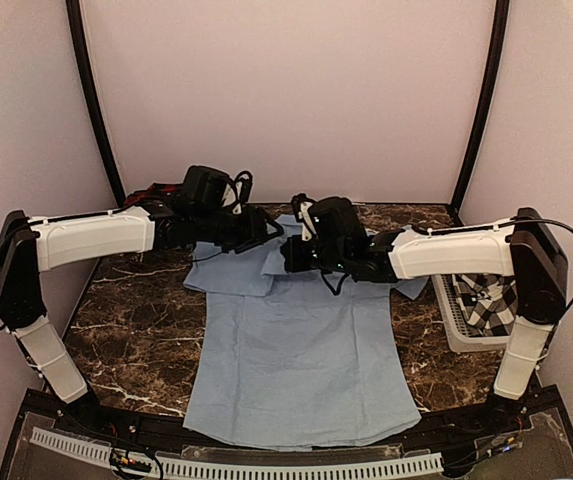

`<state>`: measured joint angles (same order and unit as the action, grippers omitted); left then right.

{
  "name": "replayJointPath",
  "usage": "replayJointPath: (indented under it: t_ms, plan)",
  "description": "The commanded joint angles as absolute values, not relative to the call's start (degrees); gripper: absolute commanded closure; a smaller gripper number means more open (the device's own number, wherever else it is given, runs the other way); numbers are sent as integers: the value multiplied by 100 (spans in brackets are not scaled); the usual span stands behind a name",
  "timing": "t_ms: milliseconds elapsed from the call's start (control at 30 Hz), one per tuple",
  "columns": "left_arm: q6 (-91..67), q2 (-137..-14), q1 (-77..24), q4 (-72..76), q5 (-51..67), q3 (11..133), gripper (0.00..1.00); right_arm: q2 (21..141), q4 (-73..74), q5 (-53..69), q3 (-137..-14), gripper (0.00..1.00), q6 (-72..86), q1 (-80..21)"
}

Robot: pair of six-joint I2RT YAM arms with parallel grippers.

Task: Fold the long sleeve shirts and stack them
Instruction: Fold the flattened shirt at the center of the board.

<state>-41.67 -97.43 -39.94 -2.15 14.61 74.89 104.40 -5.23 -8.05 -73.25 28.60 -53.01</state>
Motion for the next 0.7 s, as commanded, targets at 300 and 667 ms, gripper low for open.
replayJointPath:
  t_ms: [300, 667]
  plan:
    - [-4128, -8457, -3866, -1864, 398, 6568, 41, 11084, 197, -667, -7440, 100, 2837, -4529]
    - [-4297, -8362, -3832, -2031, 643, 5446, 42, 12571, 709, -142, -8567, 100, 2832, -3824]
